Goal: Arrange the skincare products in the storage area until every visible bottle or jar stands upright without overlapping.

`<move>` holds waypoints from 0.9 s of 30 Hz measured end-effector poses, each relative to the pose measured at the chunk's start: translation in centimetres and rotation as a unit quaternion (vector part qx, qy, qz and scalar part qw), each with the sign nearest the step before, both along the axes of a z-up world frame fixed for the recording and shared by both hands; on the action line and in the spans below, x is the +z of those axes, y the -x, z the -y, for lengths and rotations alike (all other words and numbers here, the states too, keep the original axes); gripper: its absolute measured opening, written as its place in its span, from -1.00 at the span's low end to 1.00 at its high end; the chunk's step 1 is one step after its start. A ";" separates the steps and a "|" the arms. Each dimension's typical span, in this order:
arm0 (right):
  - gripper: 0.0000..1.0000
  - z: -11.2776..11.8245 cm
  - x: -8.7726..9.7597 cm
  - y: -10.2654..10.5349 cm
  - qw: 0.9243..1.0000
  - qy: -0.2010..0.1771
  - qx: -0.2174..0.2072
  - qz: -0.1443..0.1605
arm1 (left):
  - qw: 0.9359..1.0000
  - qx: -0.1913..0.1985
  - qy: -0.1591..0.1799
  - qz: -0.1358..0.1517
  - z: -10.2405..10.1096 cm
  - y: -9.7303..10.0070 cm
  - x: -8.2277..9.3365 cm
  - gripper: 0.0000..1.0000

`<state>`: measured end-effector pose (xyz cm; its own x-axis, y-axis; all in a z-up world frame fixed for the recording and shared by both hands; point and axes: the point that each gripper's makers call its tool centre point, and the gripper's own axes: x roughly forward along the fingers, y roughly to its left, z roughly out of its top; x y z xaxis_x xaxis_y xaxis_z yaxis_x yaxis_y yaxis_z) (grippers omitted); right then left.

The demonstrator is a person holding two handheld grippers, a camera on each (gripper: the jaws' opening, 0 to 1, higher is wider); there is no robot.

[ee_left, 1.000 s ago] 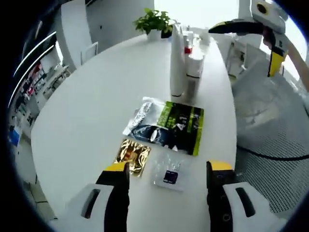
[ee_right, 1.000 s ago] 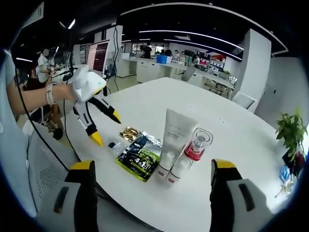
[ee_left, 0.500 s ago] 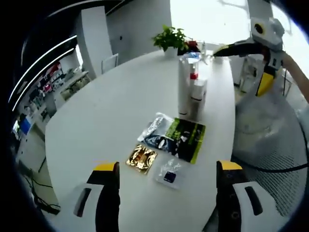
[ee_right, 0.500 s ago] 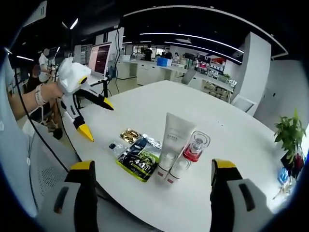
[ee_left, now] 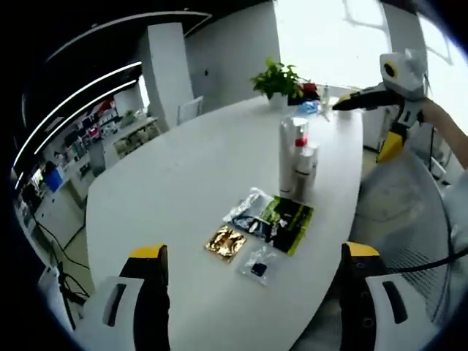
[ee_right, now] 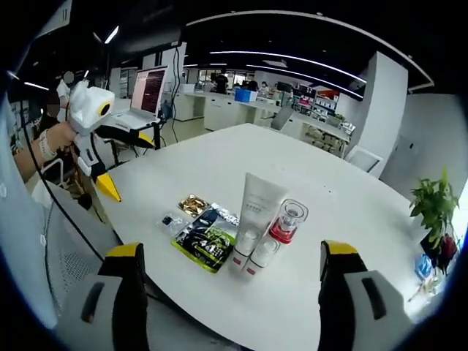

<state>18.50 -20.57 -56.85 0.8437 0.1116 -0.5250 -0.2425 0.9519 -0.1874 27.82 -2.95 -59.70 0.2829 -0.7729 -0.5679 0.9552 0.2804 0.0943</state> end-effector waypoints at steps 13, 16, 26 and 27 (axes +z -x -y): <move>0.99 -0.5 0.5 0.8 1.000 0.005 0.004 0.006 | 0.998 0.049 0.036 0.025 -3.4 -0.5 2.4 0.94; 0.99 -0.5 0.6 0.9 1.000 0.005 0.002 0.010 | 0.997 0.061 0.049 0.023 -3.9 -0.3 2.7 0.94; 0.99 -0.8 0.7 1.2 1.000 -0.004 -0.007 0.020 | 0.995 0.074 0.066 0.019 -4.5 0.9 3.0 0.94; 0.99 -0.8 0.8 1.2 1.000 -0.004 -0.007 0.021 | 0.995 0.074 0.064 0.021 -4.5 0.9 3.1 0.94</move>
